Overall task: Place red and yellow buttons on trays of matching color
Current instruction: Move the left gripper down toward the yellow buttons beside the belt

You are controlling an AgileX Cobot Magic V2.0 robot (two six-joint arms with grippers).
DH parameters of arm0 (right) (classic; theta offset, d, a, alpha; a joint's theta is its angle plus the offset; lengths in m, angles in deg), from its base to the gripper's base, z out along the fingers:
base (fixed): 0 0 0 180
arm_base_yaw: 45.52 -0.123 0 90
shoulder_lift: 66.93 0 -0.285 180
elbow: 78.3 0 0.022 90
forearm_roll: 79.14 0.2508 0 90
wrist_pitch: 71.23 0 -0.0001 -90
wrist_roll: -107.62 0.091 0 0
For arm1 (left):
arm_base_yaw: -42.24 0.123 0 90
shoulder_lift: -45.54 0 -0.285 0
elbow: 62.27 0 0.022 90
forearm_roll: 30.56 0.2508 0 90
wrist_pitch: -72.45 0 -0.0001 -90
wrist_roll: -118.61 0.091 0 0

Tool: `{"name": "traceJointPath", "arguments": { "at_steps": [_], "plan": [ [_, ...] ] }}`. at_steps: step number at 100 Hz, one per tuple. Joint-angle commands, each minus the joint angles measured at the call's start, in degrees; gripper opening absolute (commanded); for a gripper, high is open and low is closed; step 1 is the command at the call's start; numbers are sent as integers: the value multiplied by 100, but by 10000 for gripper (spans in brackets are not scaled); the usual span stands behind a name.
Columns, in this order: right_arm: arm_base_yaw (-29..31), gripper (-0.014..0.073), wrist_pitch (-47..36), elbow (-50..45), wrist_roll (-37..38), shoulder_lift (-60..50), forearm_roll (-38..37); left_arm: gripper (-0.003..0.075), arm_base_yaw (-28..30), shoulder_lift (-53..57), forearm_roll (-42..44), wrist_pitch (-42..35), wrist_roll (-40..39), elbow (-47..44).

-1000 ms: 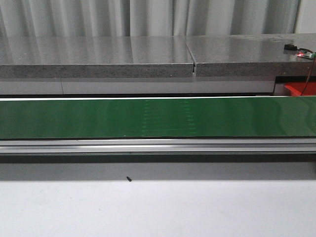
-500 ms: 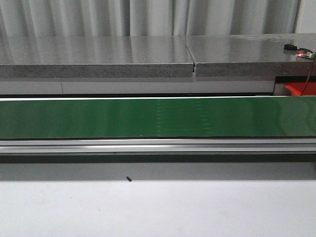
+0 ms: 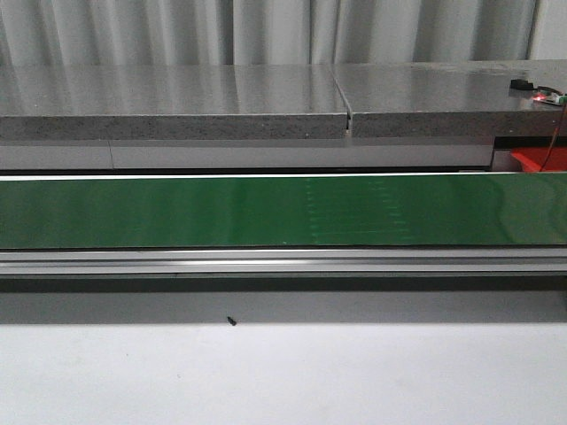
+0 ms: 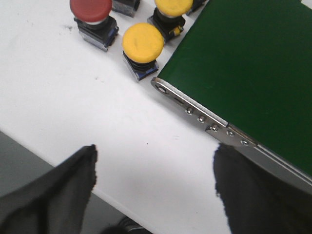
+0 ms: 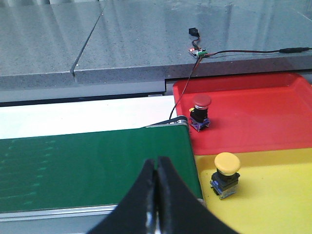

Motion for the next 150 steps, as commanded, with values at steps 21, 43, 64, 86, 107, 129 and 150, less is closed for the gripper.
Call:
{"name": "traceJointPath", "arguments": {
  "at_steps": [21,43,64,86,107,129,150],
  "plan": [
    [-12,-59,-410,150,-33,34,-36,544,475,-847,-648,356,-142,957],
    [-12,-59,-410,150,-33,34,-36,418,631,-1641,-743,808,-142,1614],
    [-12,-59,-410,150,-33,34,-36,419,631,-2280,-896,957,-142,2041],
    [-12,-59,-410,150,-33,34,-36,419,631,-2831,-896,1051,-142,2366],
    [-12,-59,-410,150,-33,34,-36,419,631,-3089,-877,987,-150,2522],
    [-12,-59,-410,150,-33,34,-36,419,631,-3251,-877,890,-150,2522],
    [-12,-59,-404,150,-33,34,-36,419,631,-3402,-877,784,-150,2522]
  ]
}}
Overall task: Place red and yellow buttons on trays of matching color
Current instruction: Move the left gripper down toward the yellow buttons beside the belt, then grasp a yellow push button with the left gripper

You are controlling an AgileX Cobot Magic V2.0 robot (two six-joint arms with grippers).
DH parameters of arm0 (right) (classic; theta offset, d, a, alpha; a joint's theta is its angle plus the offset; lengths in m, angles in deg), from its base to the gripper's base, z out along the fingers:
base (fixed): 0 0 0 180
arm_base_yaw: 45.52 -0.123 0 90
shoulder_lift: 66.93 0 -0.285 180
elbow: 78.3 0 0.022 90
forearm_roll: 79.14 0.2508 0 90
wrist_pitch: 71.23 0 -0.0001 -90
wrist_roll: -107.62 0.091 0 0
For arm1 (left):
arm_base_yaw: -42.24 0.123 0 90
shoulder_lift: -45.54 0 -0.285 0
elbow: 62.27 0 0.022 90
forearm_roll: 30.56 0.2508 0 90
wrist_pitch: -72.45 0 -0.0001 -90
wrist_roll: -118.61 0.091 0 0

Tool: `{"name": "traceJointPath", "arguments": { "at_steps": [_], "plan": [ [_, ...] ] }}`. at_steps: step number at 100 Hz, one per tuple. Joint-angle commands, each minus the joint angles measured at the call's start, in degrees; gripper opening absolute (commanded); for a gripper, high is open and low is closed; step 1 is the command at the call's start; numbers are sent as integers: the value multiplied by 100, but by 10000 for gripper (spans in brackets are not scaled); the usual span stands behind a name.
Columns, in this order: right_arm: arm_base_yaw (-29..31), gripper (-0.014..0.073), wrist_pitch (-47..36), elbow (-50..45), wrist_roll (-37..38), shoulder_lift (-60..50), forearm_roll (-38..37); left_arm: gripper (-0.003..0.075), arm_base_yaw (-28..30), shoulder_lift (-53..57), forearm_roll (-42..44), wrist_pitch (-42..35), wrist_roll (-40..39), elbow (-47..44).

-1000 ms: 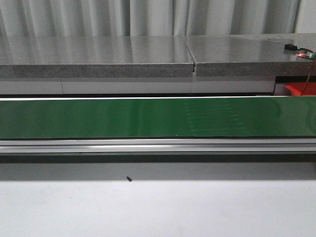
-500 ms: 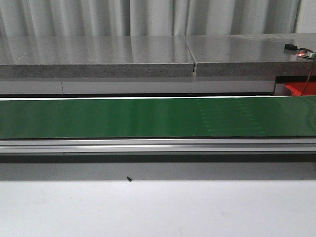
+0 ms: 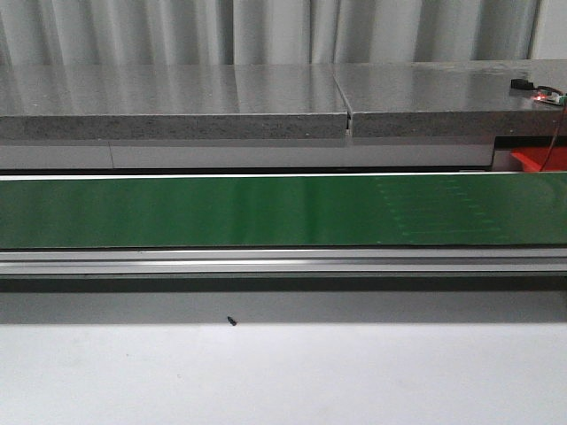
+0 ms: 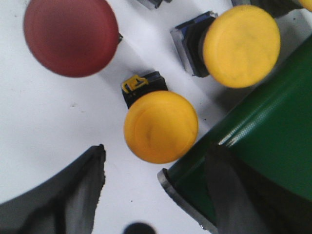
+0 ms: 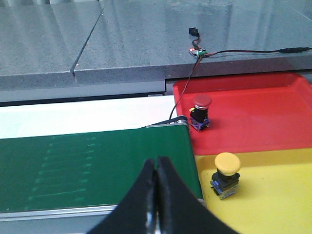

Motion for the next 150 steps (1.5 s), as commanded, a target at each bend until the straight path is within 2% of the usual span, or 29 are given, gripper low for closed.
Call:
{"name": "traceJointPath", "arguments": {
  "at_steps": [1,18,47,70,124,150],
  "plan": [
    [-12,-59,-404,150,-27,34,-36,419,31,167,-84,-111,-52,173],
    [-12,-59,-404,150,-27,34,-36,397,31,47,-84,-146,-52,173],
    [-12,-59,-404,150,-27,34,-36,212,31,45,-84,-351,23,173],
    [-12,-59,-404,150,-27,34,-36,115,31,328,-84,-450,106,173],
    [-12,-59,-404,150,-27,34,-36,115,-20,1967,-180,28,429,173],
    [-12,-59,-404,150,-27,34,-36,115,-541,2019,-251,231,524,173]
  ]
}}
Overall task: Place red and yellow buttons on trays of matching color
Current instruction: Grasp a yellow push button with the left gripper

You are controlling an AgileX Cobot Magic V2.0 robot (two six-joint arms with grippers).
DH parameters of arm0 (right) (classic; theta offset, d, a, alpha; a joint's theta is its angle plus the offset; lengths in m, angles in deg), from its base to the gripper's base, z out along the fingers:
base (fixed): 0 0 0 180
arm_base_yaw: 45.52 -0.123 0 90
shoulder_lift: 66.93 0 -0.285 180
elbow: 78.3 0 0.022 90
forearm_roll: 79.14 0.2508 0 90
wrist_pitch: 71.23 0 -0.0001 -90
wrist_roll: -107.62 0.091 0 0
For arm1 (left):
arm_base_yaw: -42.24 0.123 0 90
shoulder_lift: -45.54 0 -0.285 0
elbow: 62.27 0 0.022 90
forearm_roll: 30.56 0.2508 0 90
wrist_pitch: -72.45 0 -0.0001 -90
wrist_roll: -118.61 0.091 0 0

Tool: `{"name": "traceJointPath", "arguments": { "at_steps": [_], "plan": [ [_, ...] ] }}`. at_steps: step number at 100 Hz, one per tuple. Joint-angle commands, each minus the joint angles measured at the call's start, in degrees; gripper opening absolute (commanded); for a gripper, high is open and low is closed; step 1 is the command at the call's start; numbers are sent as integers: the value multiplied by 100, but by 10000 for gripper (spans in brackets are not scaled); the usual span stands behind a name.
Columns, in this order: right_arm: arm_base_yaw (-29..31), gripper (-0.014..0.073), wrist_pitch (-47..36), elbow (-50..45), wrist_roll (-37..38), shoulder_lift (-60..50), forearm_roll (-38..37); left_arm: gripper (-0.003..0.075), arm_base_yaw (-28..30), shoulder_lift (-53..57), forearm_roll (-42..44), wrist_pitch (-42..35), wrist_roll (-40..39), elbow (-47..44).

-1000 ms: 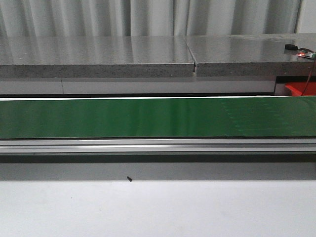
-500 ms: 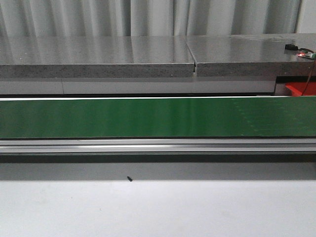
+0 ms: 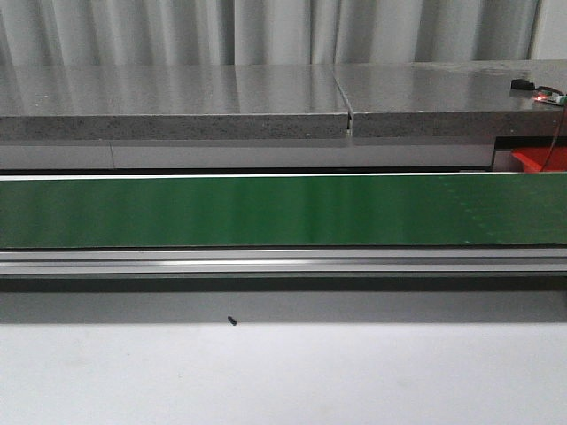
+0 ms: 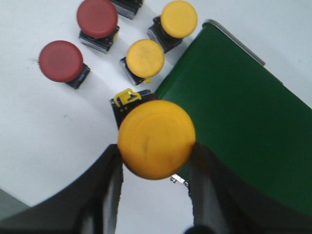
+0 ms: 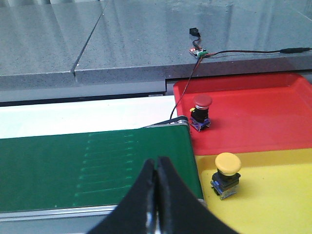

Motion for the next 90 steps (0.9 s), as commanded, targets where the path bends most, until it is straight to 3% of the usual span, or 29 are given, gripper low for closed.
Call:
{"name": "traceJointPath", "arguments": {
  "at_steps": [1,26,68,78,90],
  "plan": [
    [-12,-59,-404,150,-27,34,-36,115,-257,163,-164,-117,75,137],
    [-12,-59,-404,150,-27,34,-36,115,-774,-219,-164,-160,75,137],
    [-12,-59,-404,150,-27,34,-36,130,-879,-548,-164,-45,75,137],
    [-12,-59,-404,150,-27,34,-36,203,-879,-548,-164,-31,97,137],
    [-12,-59,-404,150,-27,34,-36,430,-879,-548,-164,-31,122,137]
  ]
}}
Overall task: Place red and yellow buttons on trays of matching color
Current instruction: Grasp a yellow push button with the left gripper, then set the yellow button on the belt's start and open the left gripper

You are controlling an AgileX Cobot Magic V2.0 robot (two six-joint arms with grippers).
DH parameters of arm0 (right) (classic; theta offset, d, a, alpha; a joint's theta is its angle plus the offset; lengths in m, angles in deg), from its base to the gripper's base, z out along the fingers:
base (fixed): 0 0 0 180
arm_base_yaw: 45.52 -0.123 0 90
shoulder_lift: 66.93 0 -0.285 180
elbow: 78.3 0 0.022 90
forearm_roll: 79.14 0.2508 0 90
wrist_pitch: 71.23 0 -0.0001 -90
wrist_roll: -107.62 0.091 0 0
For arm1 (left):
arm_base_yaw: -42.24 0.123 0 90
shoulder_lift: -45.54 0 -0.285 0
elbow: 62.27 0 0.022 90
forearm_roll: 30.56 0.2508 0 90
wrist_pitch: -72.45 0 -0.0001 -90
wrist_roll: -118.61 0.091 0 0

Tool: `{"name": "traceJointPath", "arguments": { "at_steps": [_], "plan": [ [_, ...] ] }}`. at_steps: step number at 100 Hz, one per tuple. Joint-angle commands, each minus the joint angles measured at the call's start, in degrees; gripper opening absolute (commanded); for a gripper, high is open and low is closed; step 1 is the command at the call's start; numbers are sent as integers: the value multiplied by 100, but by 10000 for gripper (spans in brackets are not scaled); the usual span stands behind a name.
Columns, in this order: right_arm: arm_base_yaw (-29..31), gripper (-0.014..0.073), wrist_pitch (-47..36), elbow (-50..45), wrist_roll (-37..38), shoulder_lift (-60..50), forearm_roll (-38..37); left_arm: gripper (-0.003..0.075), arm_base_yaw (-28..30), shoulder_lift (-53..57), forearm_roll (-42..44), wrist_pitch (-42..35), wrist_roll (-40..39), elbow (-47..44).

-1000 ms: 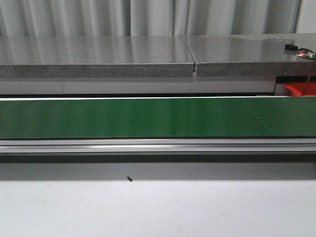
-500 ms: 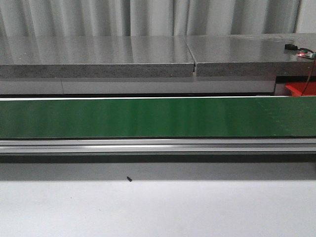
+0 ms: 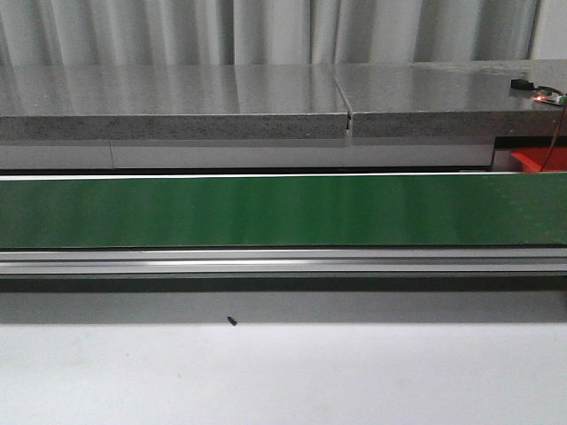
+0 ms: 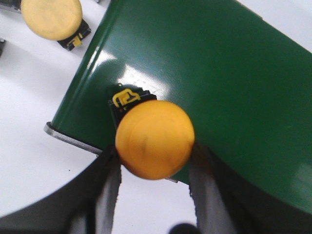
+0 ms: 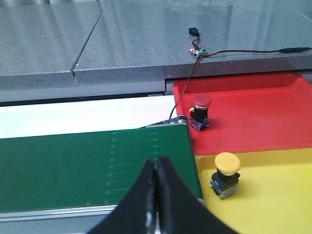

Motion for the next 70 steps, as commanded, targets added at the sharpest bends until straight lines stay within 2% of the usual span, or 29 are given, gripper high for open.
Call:
{"name": "traceJointPath", "arguments": {
  "at_steps": [1,7,14,41,70],
  "plan": [
    [-12,-59,-404,150,-27,34,-26,444,-39,204,-100,-83,26,147],
    [-12,-59,-404,150,-27,34,-26,549,-39,204,-100,-83,26,147],
    [-12,-59,-404,150,-27,34,-26,605,-39,227,-100,-83,26,147],
    [-12,-59,-404,150,-27,34,-26,608,35,481,-88,-115,26,232],
    [-12,-59,-404,150,-27,34,-26,608,701,494,-88,252,159,525]
  ]
}}
